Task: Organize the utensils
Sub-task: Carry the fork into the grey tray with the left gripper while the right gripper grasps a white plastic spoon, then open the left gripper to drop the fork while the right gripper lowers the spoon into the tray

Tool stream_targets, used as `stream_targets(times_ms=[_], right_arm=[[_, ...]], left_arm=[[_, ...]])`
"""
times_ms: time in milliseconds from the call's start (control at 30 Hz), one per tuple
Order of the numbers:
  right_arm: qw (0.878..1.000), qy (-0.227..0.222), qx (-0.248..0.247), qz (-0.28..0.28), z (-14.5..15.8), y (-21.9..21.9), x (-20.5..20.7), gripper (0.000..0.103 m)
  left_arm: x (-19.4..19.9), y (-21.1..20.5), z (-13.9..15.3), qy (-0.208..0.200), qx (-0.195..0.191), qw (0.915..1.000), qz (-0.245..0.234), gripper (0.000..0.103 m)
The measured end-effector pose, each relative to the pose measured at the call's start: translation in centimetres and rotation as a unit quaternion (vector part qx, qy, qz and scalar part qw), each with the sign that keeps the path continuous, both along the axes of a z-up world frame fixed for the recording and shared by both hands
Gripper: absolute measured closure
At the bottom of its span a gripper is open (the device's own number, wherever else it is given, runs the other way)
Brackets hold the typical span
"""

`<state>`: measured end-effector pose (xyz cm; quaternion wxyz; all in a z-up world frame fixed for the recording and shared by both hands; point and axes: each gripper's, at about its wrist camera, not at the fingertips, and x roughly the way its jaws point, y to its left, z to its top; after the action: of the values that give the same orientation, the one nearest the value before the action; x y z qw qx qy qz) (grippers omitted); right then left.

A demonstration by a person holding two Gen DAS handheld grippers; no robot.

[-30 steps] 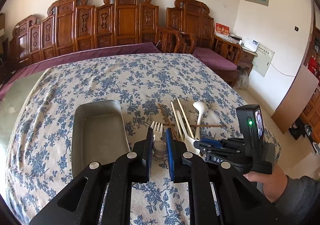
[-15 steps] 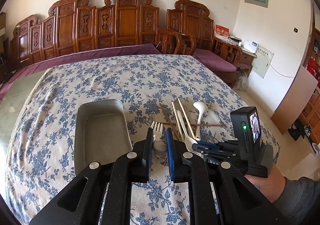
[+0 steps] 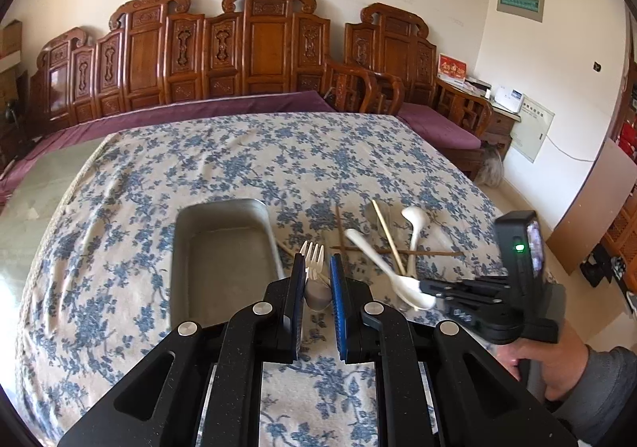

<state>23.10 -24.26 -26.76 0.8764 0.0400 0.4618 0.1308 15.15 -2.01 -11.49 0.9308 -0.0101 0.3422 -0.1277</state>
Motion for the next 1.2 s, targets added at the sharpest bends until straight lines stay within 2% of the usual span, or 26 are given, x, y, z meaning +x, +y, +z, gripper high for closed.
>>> stream_targets(times_ms=[267,533,833,1200], right_arm=[[1.000,-0.027,0.001,0.008,2.6,0.1,-0.5,0.101],[0.998,-0.048,0.017,0.039,5.2,2.3,-0.5,0.101],[0.996,-0.045,0.026,0.066,5.9,4.8,-0.4,0.101],[0.996,-0.043,0.024,0.078,6.6,6.7,0.5,0.101]], left_arm=[[1.3,3.2,-0.1,-0.012,0.016,0.9989,0.042,0.092],[3.7,5.3,-1.9,-0.006,0.052,0.9960,0.073,0.092],[6.3,5.8,-5.0,0.032,0.066,0.9940,0.080,0.092],[8.5,5.4,-6.8,0.053,0.076,0.9930,0.073,0.091]])
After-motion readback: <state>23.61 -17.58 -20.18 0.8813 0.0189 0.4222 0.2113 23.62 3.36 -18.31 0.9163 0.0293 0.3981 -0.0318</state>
